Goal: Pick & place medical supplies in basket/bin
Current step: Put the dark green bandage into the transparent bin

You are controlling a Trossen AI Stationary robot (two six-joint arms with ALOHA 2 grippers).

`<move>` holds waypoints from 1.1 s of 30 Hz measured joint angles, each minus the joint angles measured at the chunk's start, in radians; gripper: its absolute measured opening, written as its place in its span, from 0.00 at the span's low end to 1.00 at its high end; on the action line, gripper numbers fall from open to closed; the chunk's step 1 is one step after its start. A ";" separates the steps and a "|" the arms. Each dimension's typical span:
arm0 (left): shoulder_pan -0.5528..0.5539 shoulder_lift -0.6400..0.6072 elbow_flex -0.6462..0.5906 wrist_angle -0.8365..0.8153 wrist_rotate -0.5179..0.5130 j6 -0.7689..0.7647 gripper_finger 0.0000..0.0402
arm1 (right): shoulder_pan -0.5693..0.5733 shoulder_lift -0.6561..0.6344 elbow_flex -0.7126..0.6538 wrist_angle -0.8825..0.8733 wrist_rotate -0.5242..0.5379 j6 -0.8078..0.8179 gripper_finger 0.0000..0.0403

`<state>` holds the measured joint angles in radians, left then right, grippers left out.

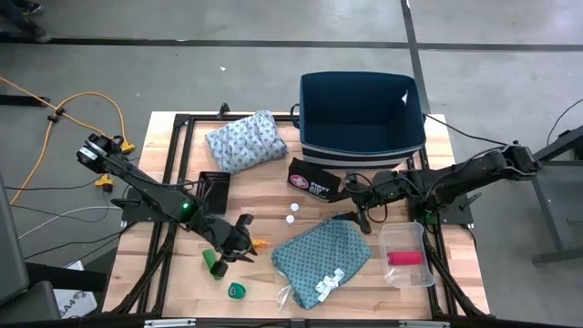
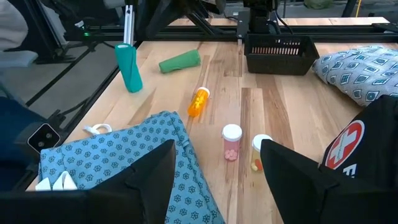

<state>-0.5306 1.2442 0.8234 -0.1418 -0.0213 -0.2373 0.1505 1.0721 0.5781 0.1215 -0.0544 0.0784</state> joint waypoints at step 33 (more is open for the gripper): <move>-0.110 0.000 0.016 -0.004 -0.032 -0.015 0.22 | 0.000 0.000 0.000 0.000 0.000 0.000 0.56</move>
<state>-0.6411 1.2446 0.8391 -0.1459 -0.0537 -0.2520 0.1505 1.0721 0.5781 0.1211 -0.0540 0.0784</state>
